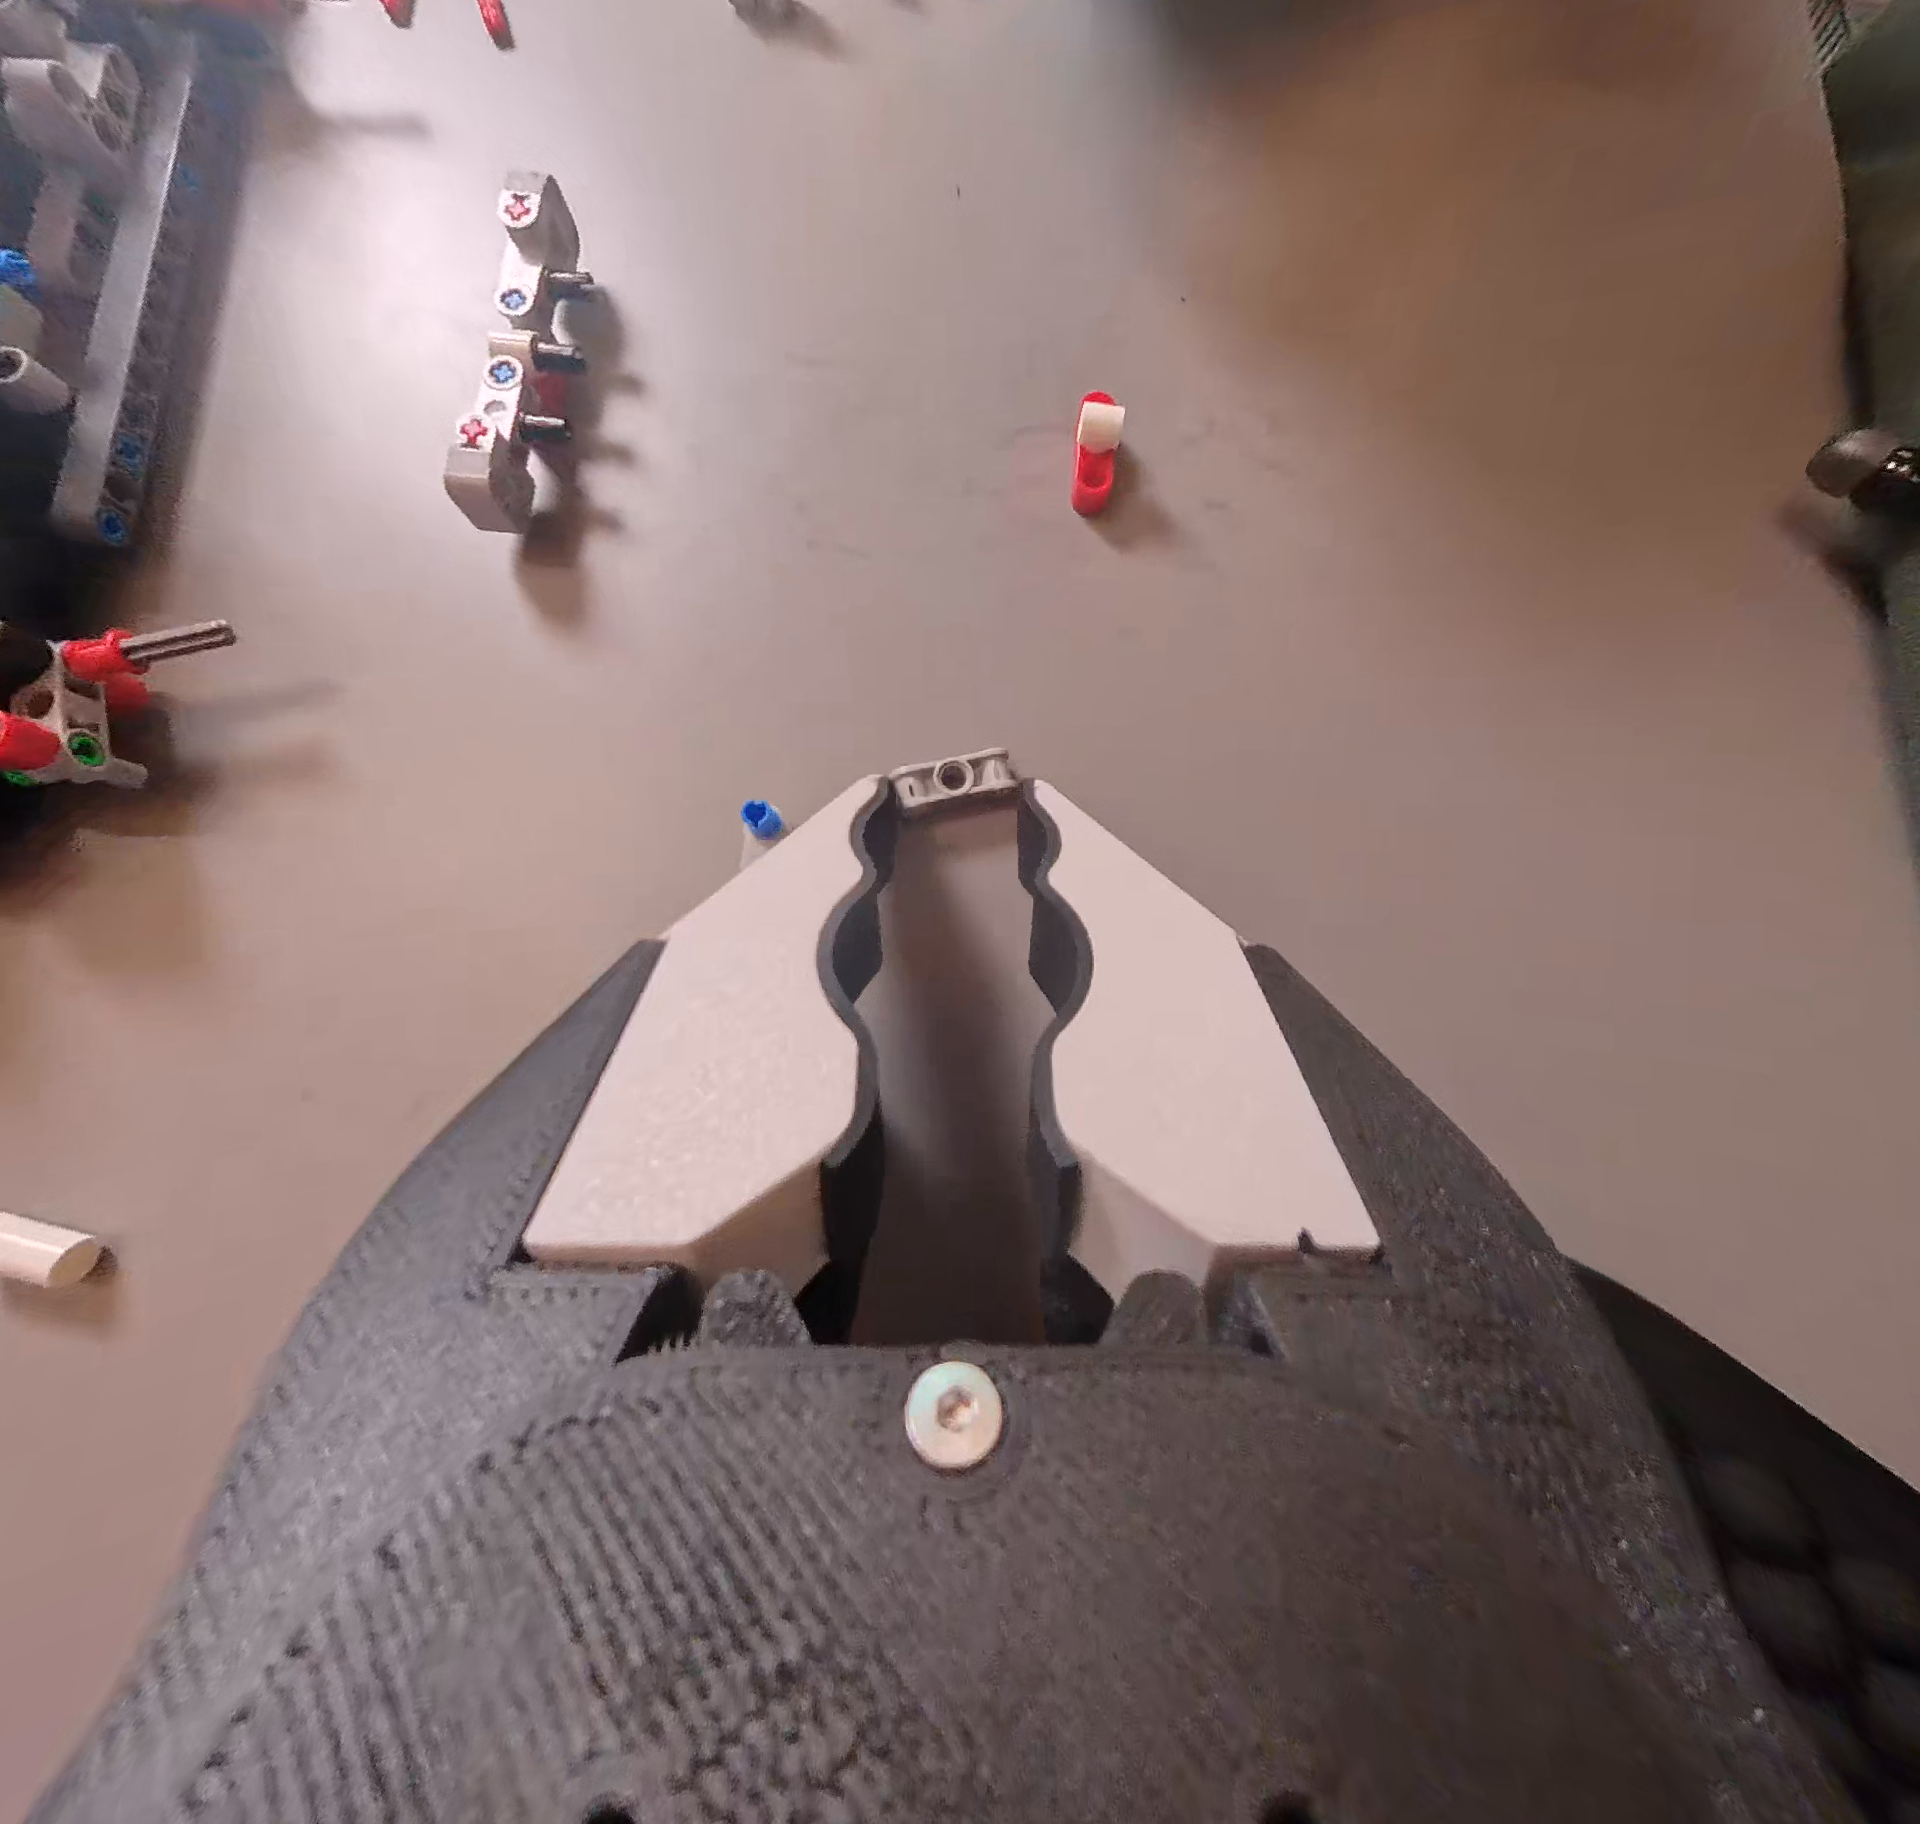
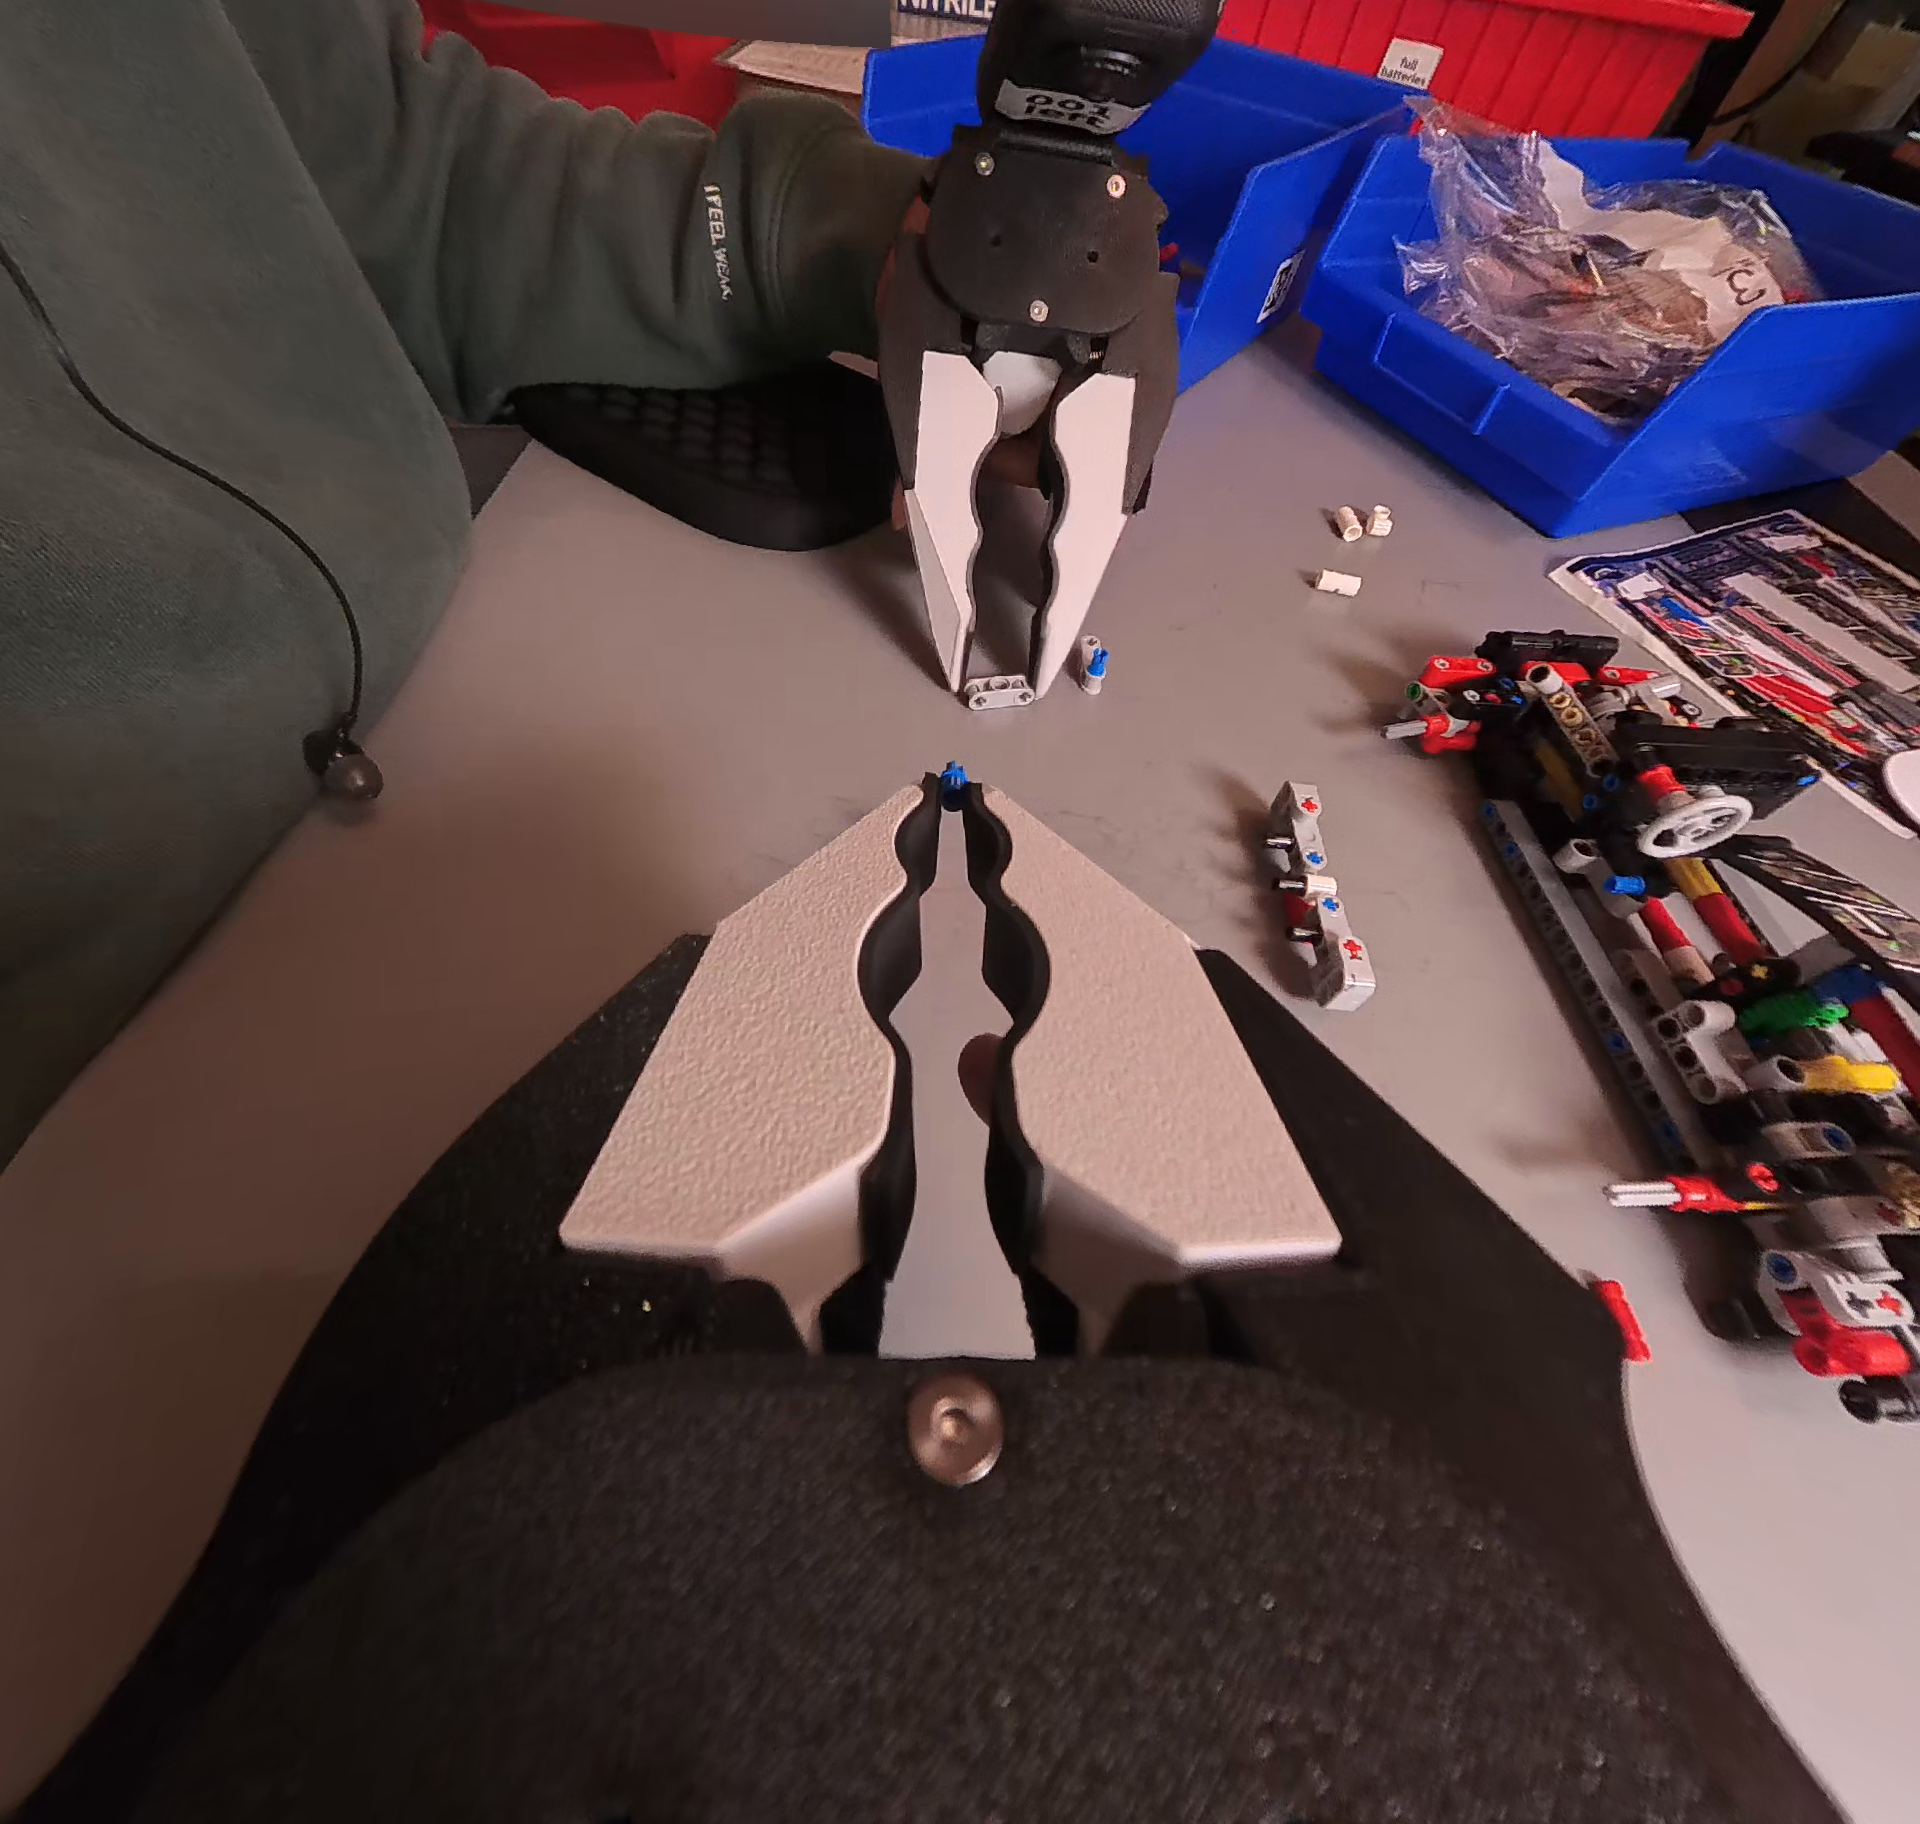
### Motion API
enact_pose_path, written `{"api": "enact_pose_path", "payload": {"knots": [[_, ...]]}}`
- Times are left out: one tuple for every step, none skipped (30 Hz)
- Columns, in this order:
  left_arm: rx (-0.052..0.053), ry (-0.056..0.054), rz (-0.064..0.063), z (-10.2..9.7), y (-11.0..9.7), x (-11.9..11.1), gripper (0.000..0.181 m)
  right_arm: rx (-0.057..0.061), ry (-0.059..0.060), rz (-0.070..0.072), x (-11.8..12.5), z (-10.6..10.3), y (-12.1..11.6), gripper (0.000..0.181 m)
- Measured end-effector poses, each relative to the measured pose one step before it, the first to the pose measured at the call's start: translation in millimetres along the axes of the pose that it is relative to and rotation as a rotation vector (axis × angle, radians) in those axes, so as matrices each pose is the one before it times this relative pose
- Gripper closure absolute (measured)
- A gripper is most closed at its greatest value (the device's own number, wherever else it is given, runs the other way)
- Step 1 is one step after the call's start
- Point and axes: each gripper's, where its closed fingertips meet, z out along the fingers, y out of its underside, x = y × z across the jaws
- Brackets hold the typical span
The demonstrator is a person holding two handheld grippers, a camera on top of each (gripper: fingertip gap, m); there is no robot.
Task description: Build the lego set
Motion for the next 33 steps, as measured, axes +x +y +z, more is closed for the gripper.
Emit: {"api": "enact_pose_path", "payload": {"knots": [[-0.0019, -0.0015, 0.0074, 0.67, -0.74, 0.97, 0.160, -0.0036, 0.0026, -0.0003, 0.38, 0.29, 0.95, 0.178], [-0.0018, -0.0005, 0.0067, 0.72, -0.81, 1.08, 0.160, -0.0046, 0.0044, -0.0003, 0.78, 0.36, 1.04, 0.178], [0.0000, -0.0025, 0.0047, 0.68, -0.92, 0.59, 0.160, -0.0038, 0.0035, -0.0007, 0.68, 0.28, 0.99, 0.178], [0.0051, -0.0054, 0.0043, 0.79, -1.69, 0.08, 0.160, -0.0010, 0.0020, 0.0002, 0.28, 0.14, 0.50, 0.178], [0.0129, -0.0042, 0.0038, 0.61, -2.92, 0.30, 0.160, -0.0001, 0.0023, 0.0009, 0.31, 0.00, 0.24, 0.178], [0.0187, -0.0020, 0.0039, 0.39, -3.96, 0.60, 0.160, -0.0013, 0.0033, -0.0006, 0.43, 0.00, 0.24, 0.178], [0.0181, -0.0035, 0.0043, 0.63, -4.15, 0.56, 0.160, -0.0020, 0.0044, -0.0016, 0.68, -0.25, 0.21, 0.178], [0.0128, -0.0059, 0.0038, 1.19, -3.69, 0.38, 0.160, -0.0018, 0.0062, -0.0006, 0.85, -0.33, 0.32, 0.178], [0.0067, -0.0050, 0.0039, 2.06, -2.90, 0.77, 0.160, -0.0038, 0.0080, 0.0011, 1.43, -0.26, 0.89, 0.178], [0.0026, -0.0076, 0.0043, 2.98, -2.44, 0.95, 0.160, -0.0069, 0.0077, 0.0015, 1.62, -0.37, 1.54, 0.178], [-0.0041, -0.0129, 0.0037, 3.74, -1.81, 0.41, 0.160, -0.0063, 0.0078, 0.0014, 1.60, -0.21, 1.73, 0.178], [-0.0103, -0.0137, 0.0037, 4.05, -1.14, 0.49, 0.160, -0.0058, 0.0076, 0.0027, 1.70, -0.21, 1.70, 0.178], [-0.0101, -0.0160, 0.0026, 3.88, -1.24, 0.09, 0.160, -0.0053, 0.0056, 0.0030, 1.47, -0.08, 1.61, 0.178], [-0.0108, -0.0113, 0.0006, 3.42, -0.85, 0.59, 0.160, -0.0047, 0.0038, 0.0021, 1.01, -0.10, 1.40, 0.178], [-0.0117, 0.0002, 0.0015, 2.31, -0.21, 1.69, 0.160, -0.0040, 0.0048, 0.0008, 0.99, -0.08, 0.96, 0.178], [-0.0082, 0.0142, 0.0014, 0.24, 0.12, 2.96, 0.160, -0.0023, 0.0054, -0.0003, 1.13, -0.27, 0.52, 0.178], [-0.0084, 0.0318, -0.0050, -1.79, 1.43, 4.47, 0.158, -0.0011, 0.0040, 0.0003, 0.79, -0.41, 0.22, 0.178], [-0.0111, 0.0465, -0.0142, -3.11, 2.84, 5.86, 0.152, -0.0007, 0.0044, 0.0003, 0.85, -0.38, 0.16, 0.178], [-0.0081, 0.0595, -0.0163, -4.25, 3.73, 7.59, 0.151, -0.0005, 0.0053, -0.0009, 0.96, -0.55, 0.08, 0.178], [0.0009, 0.0570, -0.0106, -4.96, 2.88, 7.62, 0.154, -0.0003, 0.0040, -0.0011, 0.77, -0.50, 0.16, 0.178], [0.0180, 0.0304, -0.0031, -4.86, 0.26, 4.24, 0.159, 0.0001, 0.0024, -0.0001, 0.68, -0.37, 0.09, 0.178], [0.0310, 0.0062, -0.0013, -4.42, -2.58, 0.64, 0.164, 0.0001, 0.0004, 0.0007, 0.33, -0.21, 0.12, 0.178], [0.0300, -0.0117, -0.0054, -3.11, -3.87, -2.51, 0.169, -0.0007, -0.0003, 0.0006, 0.18, 0.04, 0.20, 0.178], [0.0207, -0.0301, -0.0088, -1.02, -3.65, -5.84, 0.172, -0.0020, 0.0001, -0.0004, 0.11, 0.16, 0.60, 0.178], [0.0076, -0.0318, -0.0111, 1.03, -2.08, -6.27, 0.173, -0.0030, 0.0000, -0.0011, 0.06, 0.23, 0.56, 0.178], [-0.0074, -0.0143, -0.0150, 2.91, 0.01, -3.51, 0.174, -0.0032, -0.0003, -0.0015, -0.17, 0.26, 0.53, 0.178], [-0.0134, -0.0066, -0.0177, 3.76, 0.82, -1.93, 0.173, -0.0021, 0.0003, -0.0022, -0.25, 0.04, 0.15, 0.178], [-0.0096, -0.0119, -0.0242, 3.74, 0.50, -2.60, 0.172, -0.0003, 0.0010, -0.0028, -0.23, -0.31, -0.25, 0.178], [-0.0090, -0.0063, -0.0350, 3.15, 0.46, -1.73, 0.172, 0.0010, 0.0016, -0.0023, -0.17, -0.25, -0.53, 0.178], [-0.0065, 0.0058, -0.0380, 2.15, -0.02, -0.08, 0.170, 0.0018, 0.0017, -0.0016, 0.06, -0.44, -0.71, 0.178], [0.0000, 0.0064, -0.0321, 1.33, -0.74, 0.57, 0.166, 0.0017, 0.0015, -0.0009, 0.11, -0.51, -0.55, 0.178], [0.0038, 0.0030, -0.0216, 0.69, -1.20, 0.66, 0.163, 0.0014, 0.0009, -0.0001, 0.15, -0.35, -0.34, 0.178], [0.0035, -0.0008, -0.0122, 0.32, -1.19, 0.55, 0.162, 0.0007, 0.0001, 0.0005, 0.17, -0.22, -0.06, 0.178]]}}
